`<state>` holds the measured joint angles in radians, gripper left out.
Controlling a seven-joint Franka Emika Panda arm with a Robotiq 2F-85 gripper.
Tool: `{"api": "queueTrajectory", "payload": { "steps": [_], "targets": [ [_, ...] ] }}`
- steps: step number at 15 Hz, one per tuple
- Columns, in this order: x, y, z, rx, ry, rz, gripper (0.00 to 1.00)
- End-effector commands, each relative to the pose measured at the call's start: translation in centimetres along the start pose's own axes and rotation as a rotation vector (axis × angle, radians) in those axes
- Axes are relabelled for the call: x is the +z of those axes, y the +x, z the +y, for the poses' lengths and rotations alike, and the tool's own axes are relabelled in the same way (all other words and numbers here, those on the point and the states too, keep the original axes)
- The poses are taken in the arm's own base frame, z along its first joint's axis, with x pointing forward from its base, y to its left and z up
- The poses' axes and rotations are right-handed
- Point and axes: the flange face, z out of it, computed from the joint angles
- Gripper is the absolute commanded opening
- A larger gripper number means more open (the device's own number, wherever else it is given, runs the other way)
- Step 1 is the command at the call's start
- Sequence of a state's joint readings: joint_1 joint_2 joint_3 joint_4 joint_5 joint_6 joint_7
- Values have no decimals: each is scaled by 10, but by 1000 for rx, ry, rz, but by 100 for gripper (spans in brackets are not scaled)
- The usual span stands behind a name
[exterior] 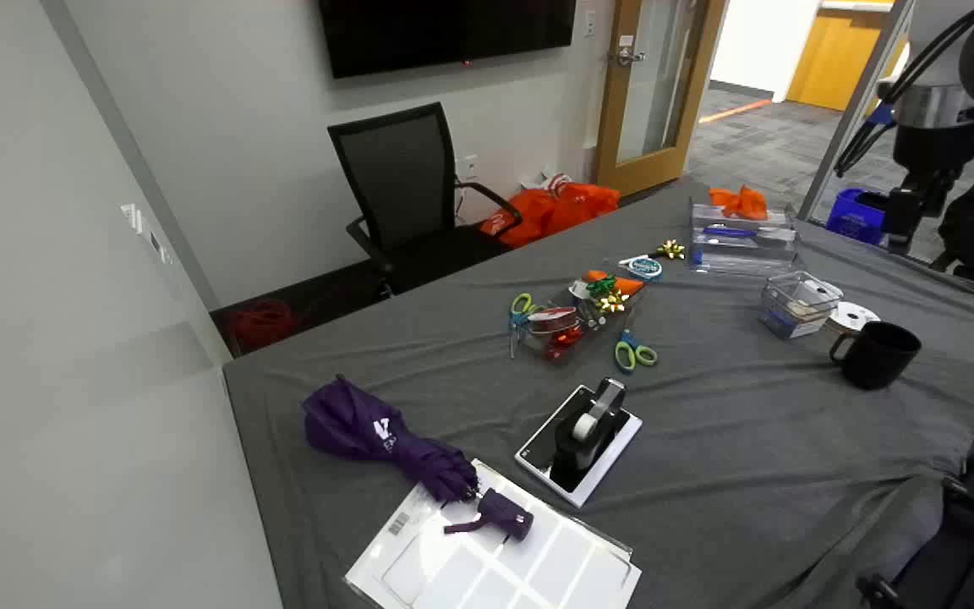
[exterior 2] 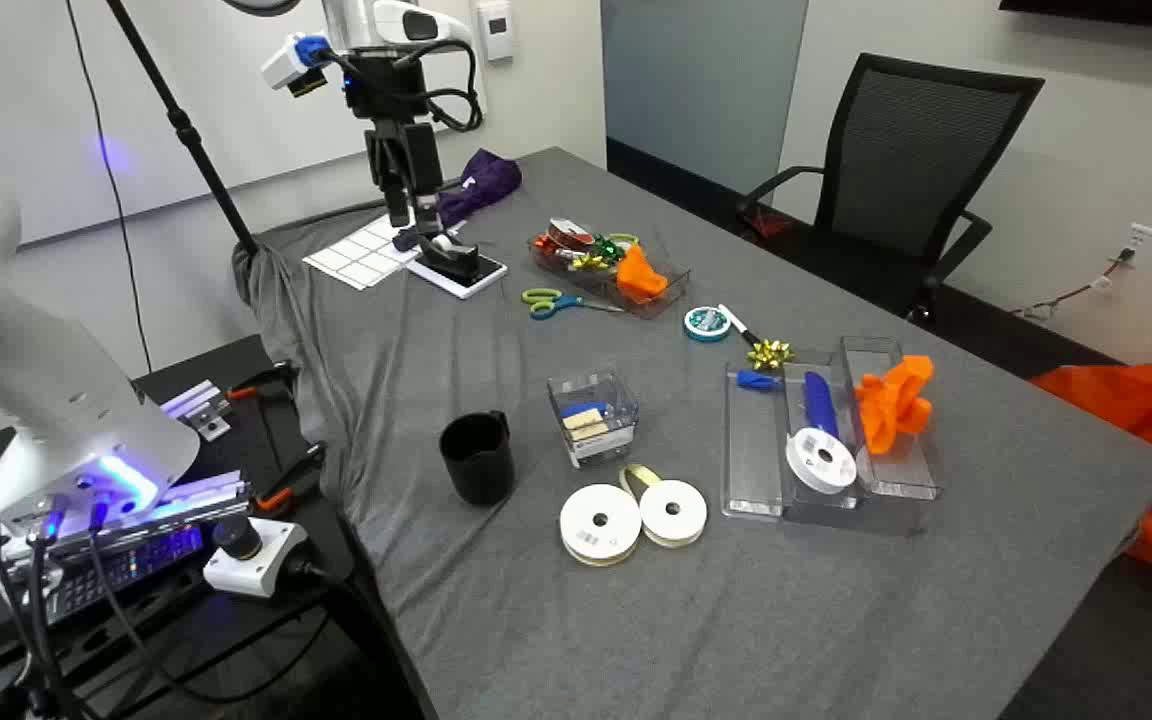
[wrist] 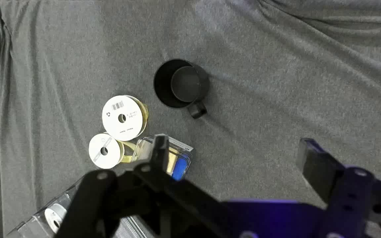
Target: Move the cup to the left
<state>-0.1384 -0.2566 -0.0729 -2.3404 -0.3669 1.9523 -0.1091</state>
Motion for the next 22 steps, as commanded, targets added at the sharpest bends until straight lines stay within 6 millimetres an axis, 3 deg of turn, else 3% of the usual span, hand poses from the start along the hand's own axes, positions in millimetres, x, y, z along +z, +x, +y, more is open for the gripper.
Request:
{"api": "queueTrajectory", "payload": {
  "steps": [1,16,22],
  "targets": [
    [0,0,0,0,0,-1,100],
    [0,0,0,0,0,-1,100],
    [42,19,22,-78,104,110,100]
  ]
}}
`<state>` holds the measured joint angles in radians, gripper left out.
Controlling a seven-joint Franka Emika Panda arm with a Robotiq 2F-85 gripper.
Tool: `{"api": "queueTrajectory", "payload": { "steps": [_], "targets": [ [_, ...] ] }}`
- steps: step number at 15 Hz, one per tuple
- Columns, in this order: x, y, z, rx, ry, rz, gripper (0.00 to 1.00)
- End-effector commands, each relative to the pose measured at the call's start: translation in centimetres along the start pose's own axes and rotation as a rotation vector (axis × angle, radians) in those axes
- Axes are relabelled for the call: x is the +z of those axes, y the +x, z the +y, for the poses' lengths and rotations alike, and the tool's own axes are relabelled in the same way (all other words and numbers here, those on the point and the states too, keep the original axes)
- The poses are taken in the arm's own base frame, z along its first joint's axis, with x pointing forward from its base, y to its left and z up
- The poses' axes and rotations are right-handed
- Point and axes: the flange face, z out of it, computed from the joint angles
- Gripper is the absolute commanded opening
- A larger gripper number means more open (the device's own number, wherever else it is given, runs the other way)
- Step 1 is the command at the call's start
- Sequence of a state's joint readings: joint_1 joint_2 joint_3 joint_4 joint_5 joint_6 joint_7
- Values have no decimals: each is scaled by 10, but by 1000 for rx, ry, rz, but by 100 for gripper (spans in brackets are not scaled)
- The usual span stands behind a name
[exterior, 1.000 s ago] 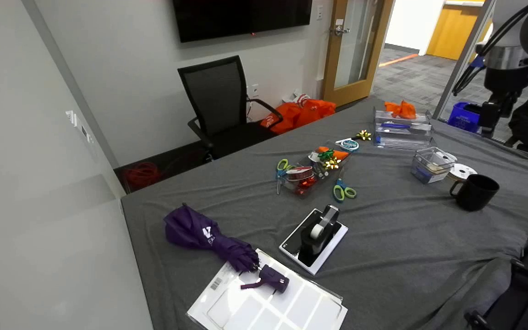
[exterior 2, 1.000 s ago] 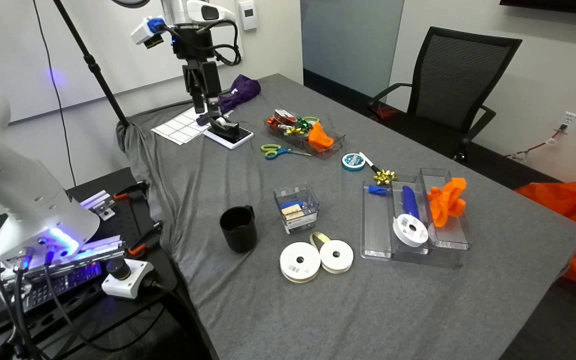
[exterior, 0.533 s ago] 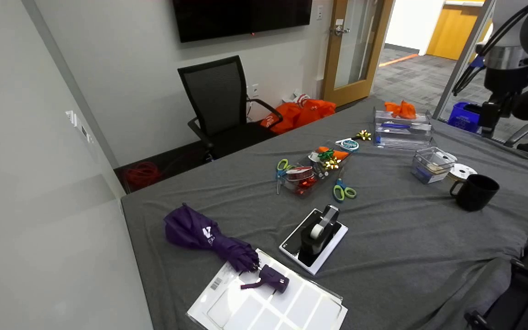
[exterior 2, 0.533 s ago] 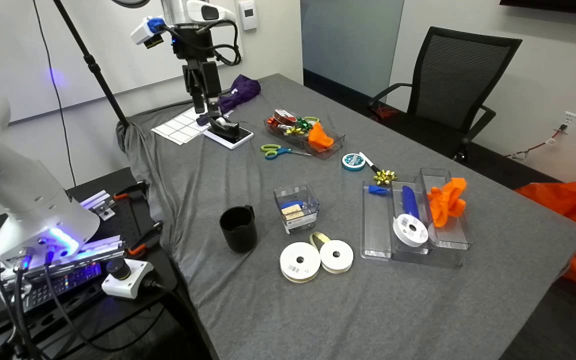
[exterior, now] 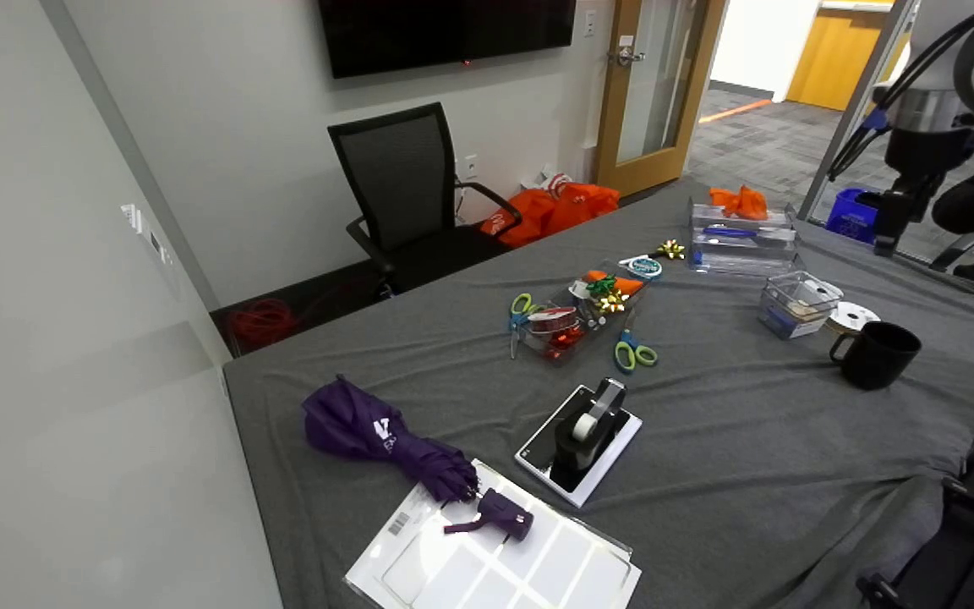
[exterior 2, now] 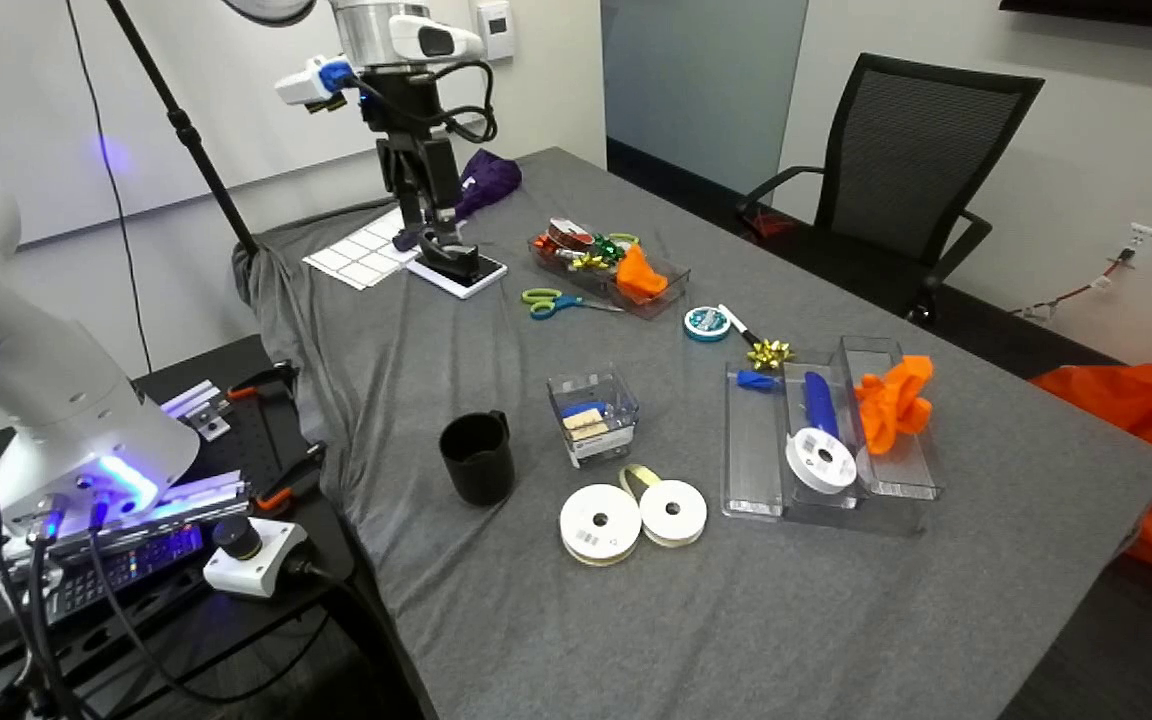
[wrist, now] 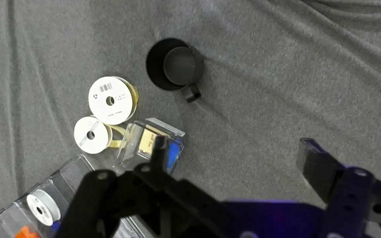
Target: Move the cup to the left
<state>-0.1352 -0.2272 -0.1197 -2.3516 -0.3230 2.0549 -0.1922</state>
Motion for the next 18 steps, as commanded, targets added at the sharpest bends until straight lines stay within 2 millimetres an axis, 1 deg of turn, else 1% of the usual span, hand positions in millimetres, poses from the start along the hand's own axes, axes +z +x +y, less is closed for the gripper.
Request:
{"api": "queueTrajectory", "payload": {
  "steps": [1,5,9,12,18],
  "targets": [
    [37,10,15,-57,74,59,100],
    [78,15,24,-120,205,64,100],
    [112,14,29,-187,298,38,100],
    [136,12,37,-237,312,40,100],
    [181,9,55,-318,278,49,100]
  ]
}}
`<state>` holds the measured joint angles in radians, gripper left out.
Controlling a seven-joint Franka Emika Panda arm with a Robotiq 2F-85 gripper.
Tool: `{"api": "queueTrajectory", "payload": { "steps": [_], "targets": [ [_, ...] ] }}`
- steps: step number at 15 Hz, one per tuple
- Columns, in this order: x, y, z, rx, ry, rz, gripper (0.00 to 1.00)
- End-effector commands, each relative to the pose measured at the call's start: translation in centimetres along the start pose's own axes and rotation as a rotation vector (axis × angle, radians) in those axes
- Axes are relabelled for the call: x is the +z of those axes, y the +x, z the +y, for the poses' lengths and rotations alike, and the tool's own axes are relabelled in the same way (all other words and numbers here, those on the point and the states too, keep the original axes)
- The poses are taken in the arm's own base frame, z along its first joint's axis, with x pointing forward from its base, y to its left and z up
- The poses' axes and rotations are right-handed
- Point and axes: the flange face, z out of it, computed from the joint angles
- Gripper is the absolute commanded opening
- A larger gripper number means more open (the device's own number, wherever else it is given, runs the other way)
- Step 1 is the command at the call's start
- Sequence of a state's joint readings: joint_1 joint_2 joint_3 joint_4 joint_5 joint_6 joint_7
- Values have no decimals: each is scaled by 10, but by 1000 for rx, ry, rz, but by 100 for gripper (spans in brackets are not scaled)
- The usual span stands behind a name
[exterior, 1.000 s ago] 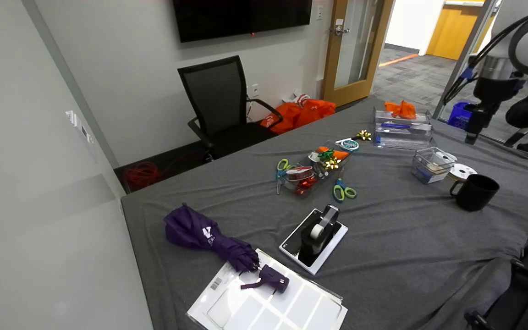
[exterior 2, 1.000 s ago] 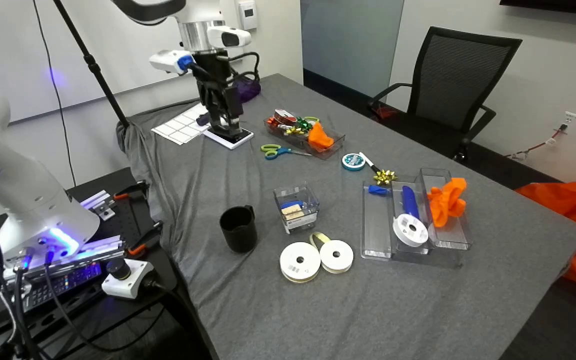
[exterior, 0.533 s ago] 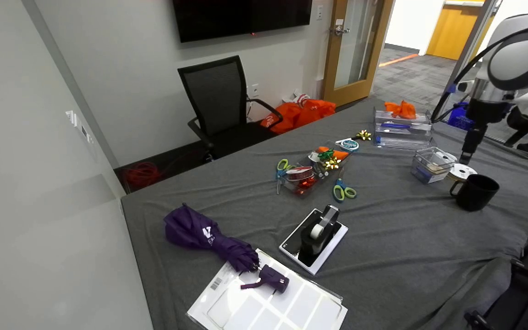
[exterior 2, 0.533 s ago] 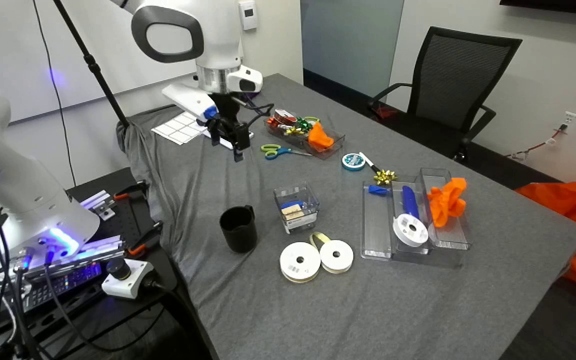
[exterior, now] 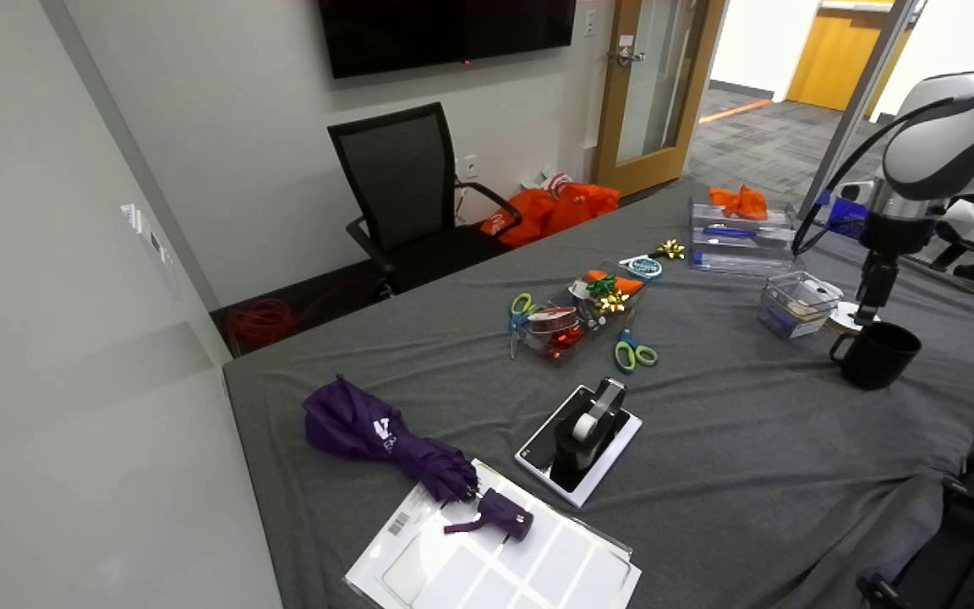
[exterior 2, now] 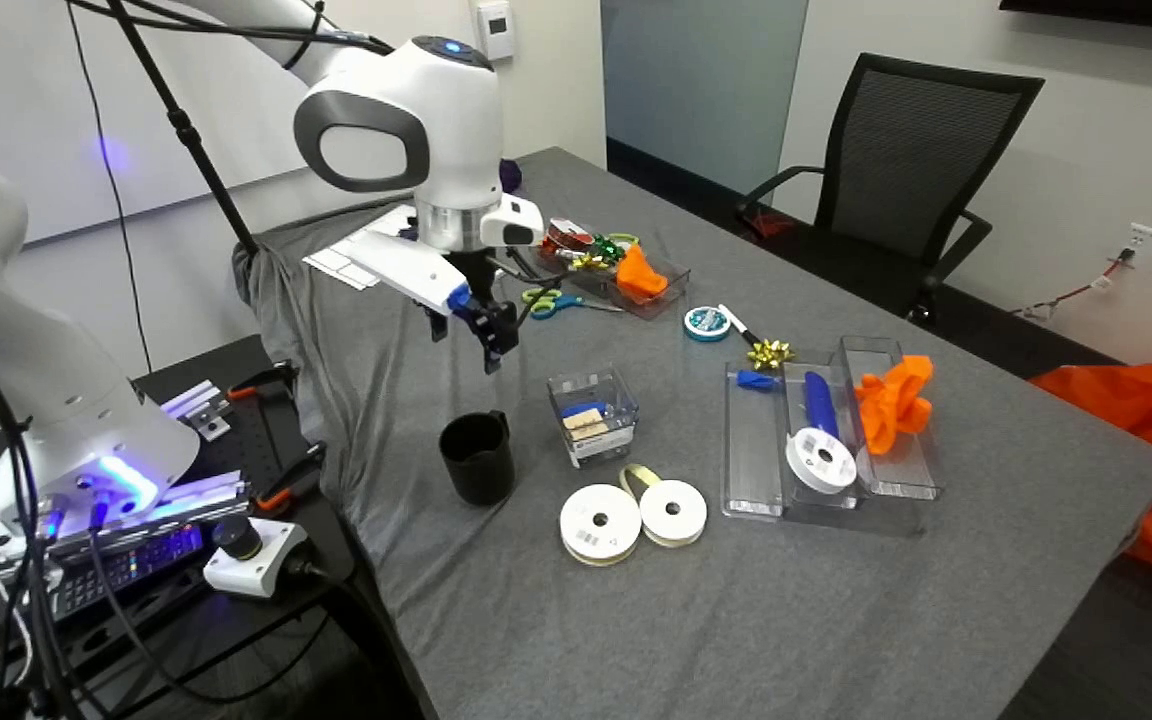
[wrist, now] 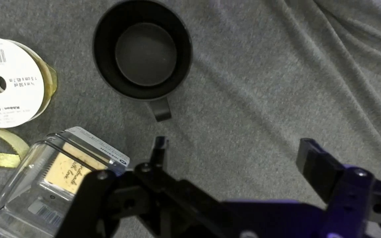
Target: Move the cup to the left
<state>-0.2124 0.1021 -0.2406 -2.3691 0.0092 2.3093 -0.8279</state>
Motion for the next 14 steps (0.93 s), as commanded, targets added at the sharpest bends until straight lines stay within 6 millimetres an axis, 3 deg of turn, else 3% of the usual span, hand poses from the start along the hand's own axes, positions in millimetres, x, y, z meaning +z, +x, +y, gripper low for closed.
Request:
{"api": "queueTrajectory", "payload": {
  "steps": [1,8,14],
  "targets": [
    [24,-5,20,-44,-26,13,100],
    [68,-11,47,-85,-100,18,100],
    [101,-13,51,-89,-116,5,100]
  ]
}}
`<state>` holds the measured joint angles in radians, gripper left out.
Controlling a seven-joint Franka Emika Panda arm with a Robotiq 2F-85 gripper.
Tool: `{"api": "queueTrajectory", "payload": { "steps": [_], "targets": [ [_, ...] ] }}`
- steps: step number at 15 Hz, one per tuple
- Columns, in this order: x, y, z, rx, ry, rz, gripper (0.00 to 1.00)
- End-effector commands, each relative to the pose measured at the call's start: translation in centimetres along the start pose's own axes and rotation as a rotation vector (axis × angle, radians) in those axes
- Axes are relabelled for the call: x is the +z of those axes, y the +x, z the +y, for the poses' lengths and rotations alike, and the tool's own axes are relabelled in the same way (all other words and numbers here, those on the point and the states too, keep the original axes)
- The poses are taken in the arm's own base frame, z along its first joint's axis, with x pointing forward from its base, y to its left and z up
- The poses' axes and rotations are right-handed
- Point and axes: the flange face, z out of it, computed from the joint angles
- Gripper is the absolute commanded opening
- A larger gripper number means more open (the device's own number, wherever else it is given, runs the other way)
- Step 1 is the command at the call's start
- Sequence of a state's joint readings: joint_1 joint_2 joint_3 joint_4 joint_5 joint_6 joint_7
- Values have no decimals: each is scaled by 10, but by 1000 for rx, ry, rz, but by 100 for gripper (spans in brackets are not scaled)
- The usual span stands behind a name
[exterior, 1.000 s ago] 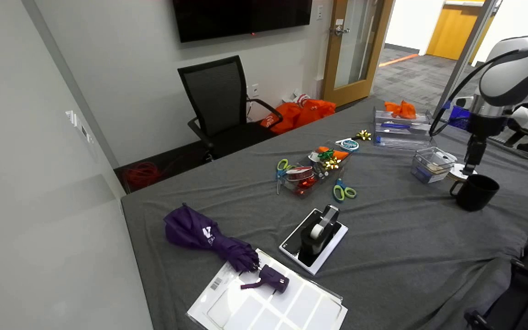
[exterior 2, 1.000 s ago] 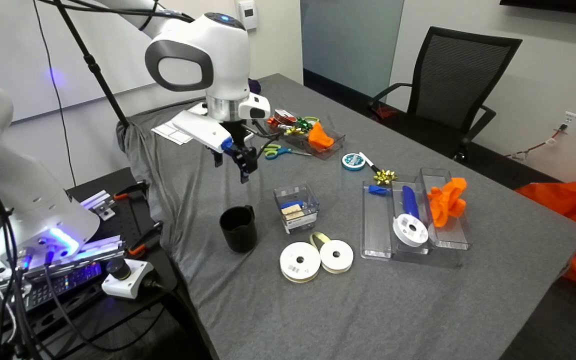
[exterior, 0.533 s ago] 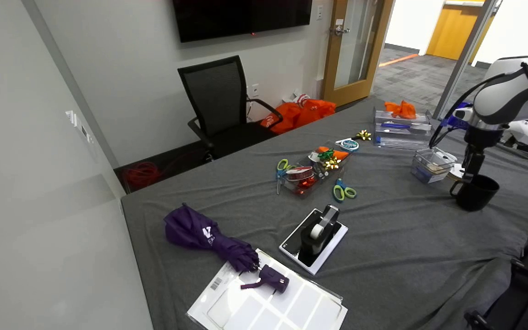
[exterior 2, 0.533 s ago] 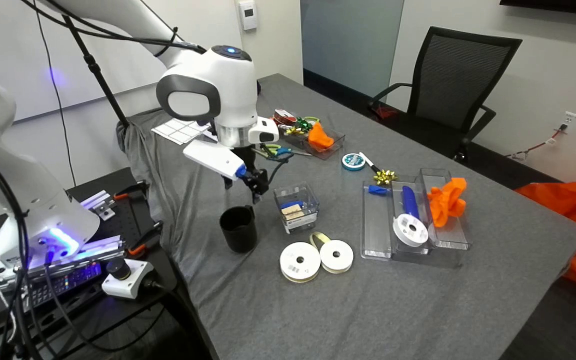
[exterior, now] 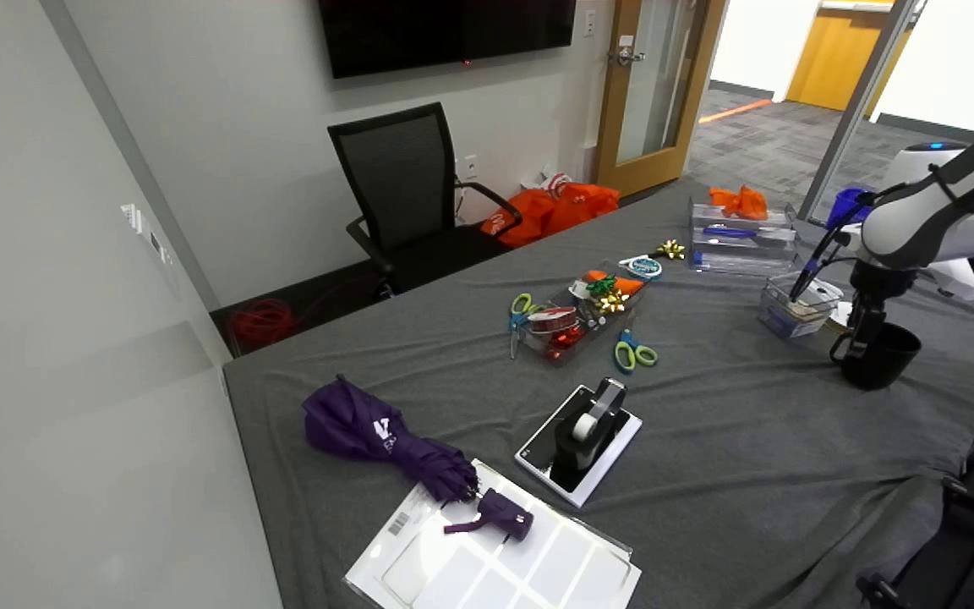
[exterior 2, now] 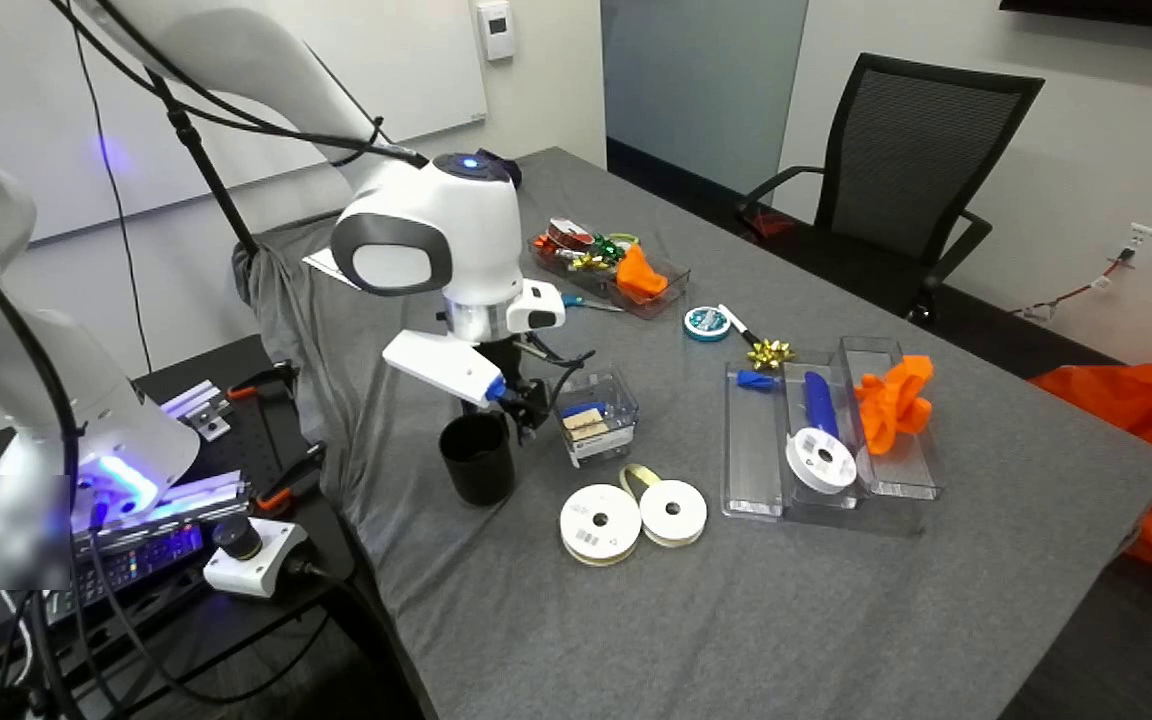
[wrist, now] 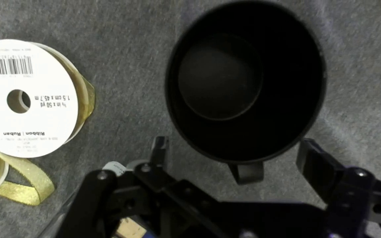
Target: Move the cup to the left
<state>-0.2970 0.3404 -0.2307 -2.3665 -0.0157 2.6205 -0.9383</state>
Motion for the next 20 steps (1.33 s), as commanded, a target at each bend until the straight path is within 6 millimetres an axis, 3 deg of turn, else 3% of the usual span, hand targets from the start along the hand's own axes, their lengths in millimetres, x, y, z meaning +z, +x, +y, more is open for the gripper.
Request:
{"api": "queueTrajectory", "payload": {
  "steps": [1,2,3,4,14,17,20],
  "targets": [
    [17,-2,5,-31,-23,2,100],
    [21,-2,5,-37,-27,1,100],
    [23,-1,5,-42,-29,3,75],
    [26,-1,5,-47,-34,1,74],
    [29,6,1,-40,-47,19,3],
    [20,7,-2,-15,-47,21,4],
    [-1,10,-13,54,-54,26,4]
  ]
}}
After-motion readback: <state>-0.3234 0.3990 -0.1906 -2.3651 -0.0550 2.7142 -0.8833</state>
